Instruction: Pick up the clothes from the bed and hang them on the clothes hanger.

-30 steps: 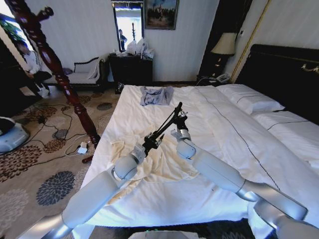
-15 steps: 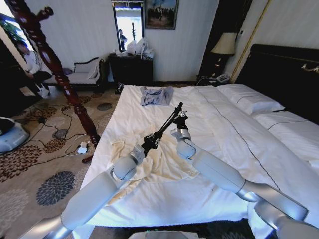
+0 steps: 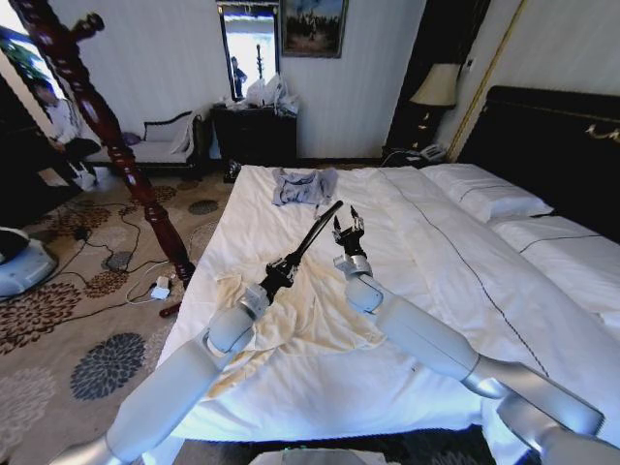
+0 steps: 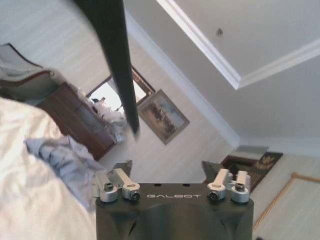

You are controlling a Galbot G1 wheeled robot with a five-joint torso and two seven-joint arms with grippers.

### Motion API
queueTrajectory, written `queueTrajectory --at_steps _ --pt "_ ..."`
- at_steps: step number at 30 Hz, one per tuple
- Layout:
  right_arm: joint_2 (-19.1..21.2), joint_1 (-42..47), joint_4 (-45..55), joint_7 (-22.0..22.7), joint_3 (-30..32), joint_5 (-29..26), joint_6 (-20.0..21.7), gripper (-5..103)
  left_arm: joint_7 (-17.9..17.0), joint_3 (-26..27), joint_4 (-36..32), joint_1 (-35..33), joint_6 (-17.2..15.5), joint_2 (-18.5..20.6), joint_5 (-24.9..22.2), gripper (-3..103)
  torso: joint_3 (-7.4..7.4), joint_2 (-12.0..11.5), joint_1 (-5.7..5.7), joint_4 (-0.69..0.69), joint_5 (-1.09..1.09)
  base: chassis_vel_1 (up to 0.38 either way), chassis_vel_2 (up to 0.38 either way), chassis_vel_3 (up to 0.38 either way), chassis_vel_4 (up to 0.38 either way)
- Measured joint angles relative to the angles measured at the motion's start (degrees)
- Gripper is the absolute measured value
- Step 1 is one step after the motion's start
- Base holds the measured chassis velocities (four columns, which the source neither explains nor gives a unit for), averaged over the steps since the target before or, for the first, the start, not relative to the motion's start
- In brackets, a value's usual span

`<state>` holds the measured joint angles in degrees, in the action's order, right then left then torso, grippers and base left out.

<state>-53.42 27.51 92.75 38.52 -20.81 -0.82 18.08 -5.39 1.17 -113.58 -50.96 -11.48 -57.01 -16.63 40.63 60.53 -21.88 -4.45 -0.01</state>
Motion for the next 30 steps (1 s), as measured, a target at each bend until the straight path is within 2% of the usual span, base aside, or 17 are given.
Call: queueTrajectory --at_steps 2,4,6,7,8,9,10,11,12,15,16,17,18,20,24,28,30 --pt "1.6 2.9 0.1 -0.9 1.8 -0.8 -2.0 88 -0.2 3.8 -1.4 -2.0 0.1 0.0 -2.0 17 0.0 0.0 0.0 -0.02 0.01 0.0 0.0 0.0 0.0" --pt "2.1 3.9 0.2 -1.3 2.3 -1.4 -3.2 88 -0.2 5.4 -2.0 -2.9 0.2 0.1 -3.0 17 0.0 0.0 0.0 -0.03 0.02 0.0 0.0 0.0 0.0" --pt "3.1 5.8 0.7 -3.2 3.7 -3.2 -6.3 97 -0.3 8.8 -3.2 -4.7 0.5 0.1 -6.1 17 0.0 0.0 0.0 -0.03 0.0 0.0 0.0 0.0 0.0" --pt "3.5 7.3 1.0 -6.1 4.7 -7.0 -10.5 99 -0.8 12.0 -4.8 -6.7 0.8 0.0 -11.9 17 0.0 0.0 0.0 -0.01 0.01 0.0 0.0 0.0 0.0" --pt "3.5 7.3 1.0 -6.1 4.7 -7.0 -10.5 99 -0.8 12.0 -4.8 -6.7 0.8 0.0 -11.9 17 0.0 0.0 0.0 -0.01 0.01 0.0 0.0 0.0 0.0" --pt "3.6 7.6 1.0 -7.6 5.0 -9.6 -12.4 100 -0.8 13.1 -5.6 -7.6 0.9 0.0 -14.8 17 -0.01 0.0 0.0 0.0 0.01 0.0 0.0 0.0 0.0" --pt "3.6 8.1 1.0 -11.1 5.2 -18.2 -16.5 100 -0.9 14.6 -7.1 -9.5 1.0 -0.1 -21.8 17 0.0 0.0 0.01 0.01 0.01 0.0 0.0 0.0 0.0" --pt "3.4 8.2 0.9 -13.2 5.2 -24.0 -18.2 100 -0.5 15.1 -8.2 -11.0 1.1 0.0 -26.7 17 -0.01 0.0 0.01 0.0 0.01 0.0 0.0 0.0 0.0" --pt "3.4 8.2 0.9 -13.2 5.2 -24.0 -18.2 100 -0.5 15.1 -8.2 -11.0 1.1 0.0 -26.7 17 -0.01 0.0 0.01 0.0 0.01 0.0 0.0 0.0 0.0" --pt "2.6 7.3 0.9 -16.8 4.3 -40.6 -19.0 100 1.7 15.4 -10.4 -13.8 0.7 0.3 -36.0 17 0.0 0.0 0.01 -0.01 0.02 0.0 0.0 0.0 0.0" --pt "1.9 6.5 1.1 -17.8 3.9 -48.9 -18.0 100 2.3 15.4 -11.1 -14.8 0.3 0.3 -40.9 17 0.0 0.0 0.01 0.01 0.01 0.0 0.0 0.0 0.0" --pt "1.6 6.0 1.2 -18.5 3.8 -53.5 -17.1 100 2.3 15.4 -11.3 -15.1 -0.1 0.2 -43.8 17 -0.01 0.0 0.01 0.03 0.0 0.0 0.0 0.0 0.0" --pt "1.6 6.0 1.2 -18.5 3.8 -53.5 -17.1 100 2.3 15.4 -11.3 -15.1 -0.1 0.2 -43.8 17 -0.01 0.0 0.01 0.03 0.0 0.0 0.0 0.0 0.0" --pt "0.7 5.0 0.5 -20.7 3.7 -61.6 -16.0 100 2.2 15.6 -10.8 -15.3 -0.6 0.1 -47.4 17 -0.01 0.0 0.01 -0.02 -0.01 0.0 0.0 0.0 0.0" --pt "-0.7 4.0 -1.9 -22.0 3.9 -65.9 -15.7 100 2.2 16.1 -9.6 -16.4 -0.9 0.5 -48.1 17 0.0 0.0 0.0 -0.04 0.0 0.0 0.0 0.0 0.0" --pt "-2.4 2.4 -4.9 -23.6 3.2 -66.9 -14.5 100 2.2 17.9 -9.4 -18.4 -0.9 0.8 -48.3 17 0.0 0.0 -0.01 0.01 0.0 0.0 0.0 0.0 0.0" --pt "-4.4 0.8 -7.9 -24.2 2.0 -66.0 -11.6 100 1.7 20.4 -9.3 -19.9 -1.0 0.6 -48.3 17 0.0 0.0 0.0 0.02 -0.01 0.0 0.0 0.0 0.0"
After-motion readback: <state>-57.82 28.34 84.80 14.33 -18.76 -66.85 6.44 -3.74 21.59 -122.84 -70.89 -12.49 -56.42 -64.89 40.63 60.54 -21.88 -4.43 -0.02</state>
